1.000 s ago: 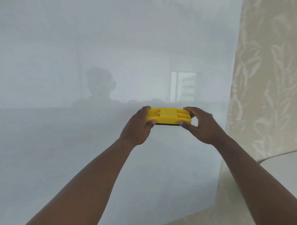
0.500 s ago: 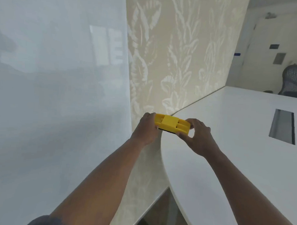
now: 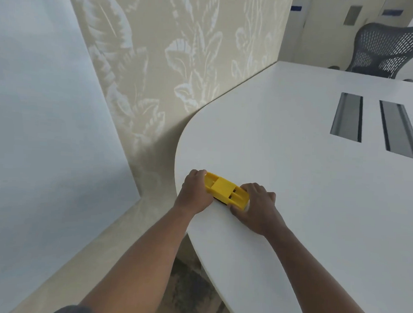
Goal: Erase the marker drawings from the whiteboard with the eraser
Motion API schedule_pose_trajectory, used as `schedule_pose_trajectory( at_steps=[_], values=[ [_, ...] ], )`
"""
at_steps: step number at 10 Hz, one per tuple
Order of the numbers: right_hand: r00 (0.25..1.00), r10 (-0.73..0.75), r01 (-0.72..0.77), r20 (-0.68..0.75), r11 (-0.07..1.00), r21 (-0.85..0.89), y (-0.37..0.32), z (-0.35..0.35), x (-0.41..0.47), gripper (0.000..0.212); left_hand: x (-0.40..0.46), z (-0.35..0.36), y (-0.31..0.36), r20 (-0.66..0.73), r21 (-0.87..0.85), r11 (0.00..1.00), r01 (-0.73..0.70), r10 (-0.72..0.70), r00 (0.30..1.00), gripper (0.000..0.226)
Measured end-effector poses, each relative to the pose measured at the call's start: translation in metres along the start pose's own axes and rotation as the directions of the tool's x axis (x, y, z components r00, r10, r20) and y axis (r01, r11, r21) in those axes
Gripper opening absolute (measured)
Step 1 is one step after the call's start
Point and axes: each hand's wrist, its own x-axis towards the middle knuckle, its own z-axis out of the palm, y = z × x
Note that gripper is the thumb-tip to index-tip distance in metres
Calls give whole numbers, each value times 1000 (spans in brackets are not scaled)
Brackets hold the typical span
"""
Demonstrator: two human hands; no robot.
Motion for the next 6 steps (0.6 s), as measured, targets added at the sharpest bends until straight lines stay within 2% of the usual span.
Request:
schedule_pose_trajectory(
  at_steps=[2, 4, 5, 6],
  values=[
    [1000, -13, 13, 4, 1000, -21, 2, 7, -16, 51, -9, 15, 0, 23, -13, 1000, -14, 14, 1000, 73],
    [999, 27, -24, 42, 998, -63, -1, 5, -19, 53, -12, 13, -1, 73, 89, 994, -62, 55, 996, 72],
    [999, 13, -19, -39, 986, -166, -10, 1, -21, 68, -18, 2, -1, 27, 51, 996, -76, 75, 997, 73],
    [991, -69, 48, -117, 983, -178, -38, -5, -10, 69, -29, -11, -5, -157, 76, 990, -115, 125, 980, 65]
  ],
)
